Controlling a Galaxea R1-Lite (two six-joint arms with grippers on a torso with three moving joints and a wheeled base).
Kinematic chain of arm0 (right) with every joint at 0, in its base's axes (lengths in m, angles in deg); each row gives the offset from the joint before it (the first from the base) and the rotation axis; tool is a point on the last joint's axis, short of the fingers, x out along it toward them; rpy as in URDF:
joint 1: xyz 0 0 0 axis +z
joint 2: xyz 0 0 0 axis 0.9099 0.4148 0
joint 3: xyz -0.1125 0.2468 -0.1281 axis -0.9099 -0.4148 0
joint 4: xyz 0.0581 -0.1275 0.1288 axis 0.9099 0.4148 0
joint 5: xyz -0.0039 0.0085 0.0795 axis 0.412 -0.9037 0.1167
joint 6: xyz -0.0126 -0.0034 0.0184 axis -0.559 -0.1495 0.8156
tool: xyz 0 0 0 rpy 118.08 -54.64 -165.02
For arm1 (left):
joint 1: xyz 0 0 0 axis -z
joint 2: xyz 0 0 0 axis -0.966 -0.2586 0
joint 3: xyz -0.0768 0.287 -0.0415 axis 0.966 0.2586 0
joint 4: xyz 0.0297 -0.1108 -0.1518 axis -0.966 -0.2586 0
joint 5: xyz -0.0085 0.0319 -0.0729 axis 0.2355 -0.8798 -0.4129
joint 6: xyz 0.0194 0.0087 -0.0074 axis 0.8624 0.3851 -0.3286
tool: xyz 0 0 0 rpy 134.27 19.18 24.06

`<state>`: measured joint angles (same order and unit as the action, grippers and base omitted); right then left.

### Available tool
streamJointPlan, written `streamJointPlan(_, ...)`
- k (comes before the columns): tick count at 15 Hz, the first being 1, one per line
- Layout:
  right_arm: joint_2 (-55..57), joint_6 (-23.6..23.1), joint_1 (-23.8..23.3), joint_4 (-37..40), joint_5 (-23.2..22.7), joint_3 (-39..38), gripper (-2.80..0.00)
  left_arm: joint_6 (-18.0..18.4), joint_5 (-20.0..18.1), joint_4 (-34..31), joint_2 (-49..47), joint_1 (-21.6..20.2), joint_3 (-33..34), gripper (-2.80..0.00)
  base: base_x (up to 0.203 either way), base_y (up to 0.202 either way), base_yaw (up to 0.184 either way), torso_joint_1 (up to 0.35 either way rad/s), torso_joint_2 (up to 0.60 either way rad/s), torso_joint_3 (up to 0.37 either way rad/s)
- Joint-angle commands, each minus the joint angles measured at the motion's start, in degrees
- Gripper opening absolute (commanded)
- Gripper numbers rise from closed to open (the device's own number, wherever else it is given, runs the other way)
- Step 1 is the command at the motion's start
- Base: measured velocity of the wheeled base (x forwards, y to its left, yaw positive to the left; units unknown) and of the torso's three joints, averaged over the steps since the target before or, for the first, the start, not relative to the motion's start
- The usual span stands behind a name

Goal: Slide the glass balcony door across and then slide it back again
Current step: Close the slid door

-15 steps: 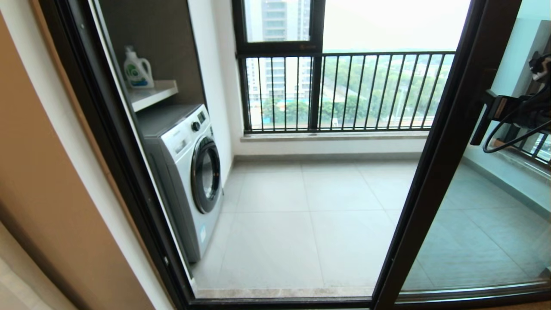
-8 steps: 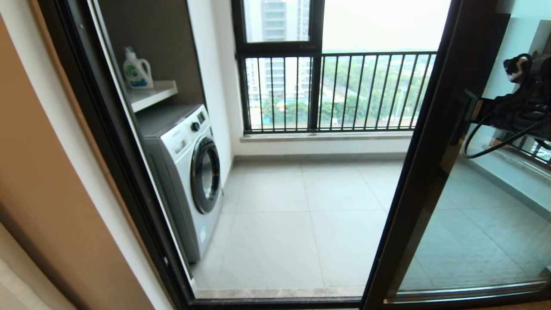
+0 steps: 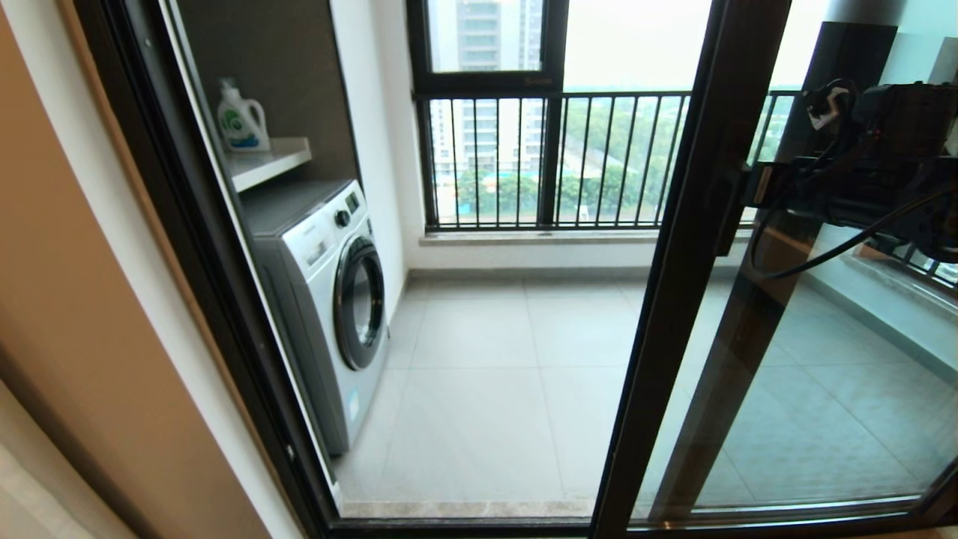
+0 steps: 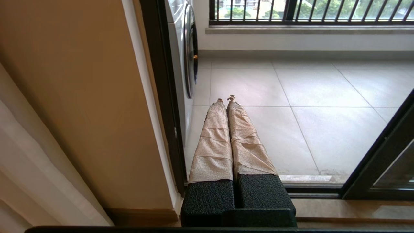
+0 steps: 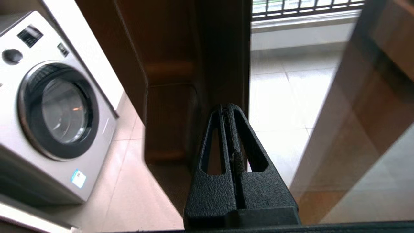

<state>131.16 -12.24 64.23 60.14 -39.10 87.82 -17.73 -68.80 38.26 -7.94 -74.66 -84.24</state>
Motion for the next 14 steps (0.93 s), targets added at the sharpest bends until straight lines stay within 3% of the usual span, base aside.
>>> streamJointPlan(1, -0.3, 0.0, 2.9, 0.0, 0.6, -0.6, -2.8, 0.0, 0.0, 0.0, -0.1, 0.0, 0.0, -2.8, 0.0, 0.0, 0.0, 0.0, 0.0, 0.0)
streamJointPlan(5, 0.7, 0.0, 8.3, 0.0, 2.9, -0.8, -2.8, 0.0, 0.0, 0.0, -0.1, 0.0, 0.0, -2.8, 0.0, 0.0, 0.0, 0.0, 0.0, 0.0)
streamJointPlan(14, 5.0, 0.2, 16.4, -0.1, 3.1, 1.7, -2.8, 0.0, 0.0, 0.0, -0.1, 0.0, 0.0, -2.8, 0.0, 0.0, 0.0, 0.0, 0.0, 0.0)
